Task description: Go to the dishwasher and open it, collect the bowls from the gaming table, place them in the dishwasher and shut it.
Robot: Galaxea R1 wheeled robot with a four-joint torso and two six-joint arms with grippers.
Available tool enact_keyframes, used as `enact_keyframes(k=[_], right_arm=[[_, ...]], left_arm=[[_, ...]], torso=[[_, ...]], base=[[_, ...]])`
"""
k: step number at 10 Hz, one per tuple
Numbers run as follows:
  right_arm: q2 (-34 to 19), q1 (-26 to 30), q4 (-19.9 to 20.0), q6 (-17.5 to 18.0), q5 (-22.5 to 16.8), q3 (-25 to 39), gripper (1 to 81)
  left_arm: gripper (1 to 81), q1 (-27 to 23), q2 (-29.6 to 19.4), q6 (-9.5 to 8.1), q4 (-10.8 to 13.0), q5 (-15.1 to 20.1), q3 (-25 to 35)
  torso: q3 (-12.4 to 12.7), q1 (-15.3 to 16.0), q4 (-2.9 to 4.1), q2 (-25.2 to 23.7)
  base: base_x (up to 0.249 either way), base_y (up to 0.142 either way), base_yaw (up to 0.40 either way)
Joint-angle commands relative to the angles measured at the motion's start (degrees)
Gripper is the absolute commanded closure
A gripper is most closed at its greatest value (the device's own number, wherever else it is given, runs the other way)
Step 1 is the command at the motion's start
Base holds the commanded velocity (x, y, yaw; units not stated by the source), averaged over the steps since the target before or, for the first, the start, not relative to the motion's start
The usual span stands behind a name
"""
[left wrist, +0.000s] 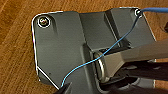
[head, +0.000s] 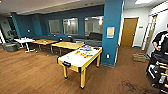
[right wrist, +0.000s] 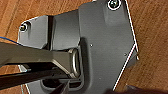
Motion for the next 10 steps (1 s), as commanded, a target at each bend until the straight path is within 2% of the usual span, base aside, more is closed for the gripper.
enact_keyframes(k=[1, 10], right_arm=[[0.0, 3.3, -0.1, -0.1, -2.9, 0.1, 1.0], [0.0, 3.3, 0.0, -0.1, -2.9, 0.1, 1.0]], left_arm=[[1.0, -2.7, -0.1, 0.24, 0.1, 3.2, 0.0], [1.0, -2.7, -0.1, 0.15, 0.1, 3.2, 0.1]], torso=[[0.0, 0.0, 0.0, 0.0], [0.0, 0.0, 0.0, 0.0]], base=[[0.0, 0.0, 0.0], [-0.007, 0.0, 0.0]])
